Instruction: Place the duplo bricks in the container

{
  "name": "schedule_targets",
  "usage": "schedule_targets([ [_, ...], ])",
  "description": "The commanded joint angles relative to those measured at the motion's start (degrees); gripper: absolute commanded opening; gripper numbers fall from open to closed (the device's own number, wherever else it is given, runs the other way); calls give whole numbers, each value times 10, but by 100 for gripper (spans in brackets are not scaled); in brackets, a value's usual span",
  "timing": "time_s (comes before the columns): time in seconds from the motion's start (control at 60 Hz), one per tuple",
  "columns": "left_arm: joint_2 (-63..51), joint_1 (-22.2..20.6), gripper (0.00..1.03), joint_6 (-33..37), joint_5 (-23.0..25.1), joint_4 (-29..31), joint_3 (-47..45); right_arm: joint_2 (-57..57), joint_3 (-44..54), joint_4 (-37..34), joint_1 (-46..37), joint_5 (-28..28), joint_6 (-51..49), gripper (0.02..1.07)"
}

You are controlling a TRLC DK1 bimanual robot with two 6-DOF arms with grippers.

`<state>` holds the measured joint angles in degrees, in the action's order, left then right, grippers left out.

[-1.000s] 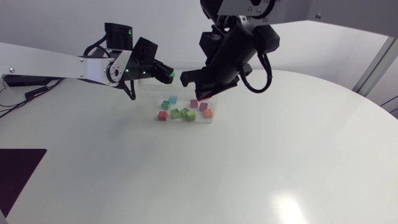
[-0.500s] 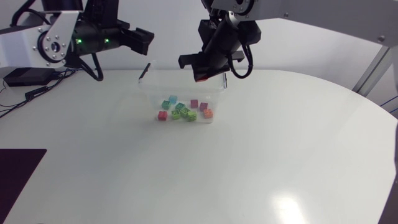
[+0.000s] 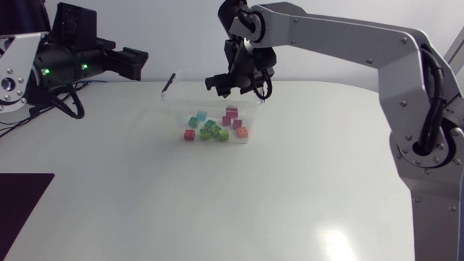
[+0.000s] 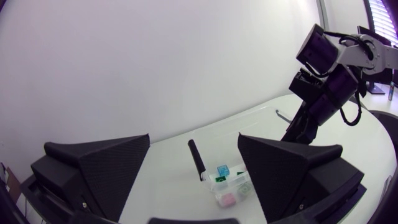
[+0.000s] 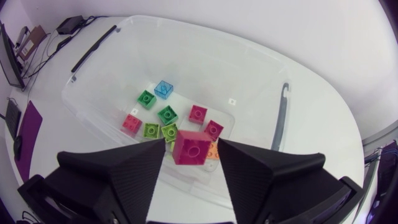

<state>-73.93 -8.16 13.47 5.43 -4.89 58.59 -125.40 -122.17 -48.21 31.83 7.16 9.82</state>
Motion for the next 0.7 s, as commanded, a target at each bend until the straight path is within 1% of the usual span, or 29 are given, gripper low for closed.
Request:
schedule_targets([
  [0.0,26,10,99,-11,-6,5,-19,-19,-23,-3,-7,11,-9,102],
  [0.15,65,20,99,-18,-7,24,-39,-3,-17,-6,-16,12,-6,102],
  [0.233,86,23,99,-18,-10,31,-52,32,15,6,-23,15,-2,102],
  [0.433,143,25,99,-23,-24,39,-98,156,162,66,-49,26,-17,102],
  [0.55,171,32,99,-23,-33,42,-117,235,255,101,-69,37,-31,102],
  [0.6,186,42,99,-23,-34,42,-130,275,299,116,-82,39,-38,102],
  [0.683,201,50,99,-23,-37,44,-141,319,347,130,-98,42,-44,102],
])
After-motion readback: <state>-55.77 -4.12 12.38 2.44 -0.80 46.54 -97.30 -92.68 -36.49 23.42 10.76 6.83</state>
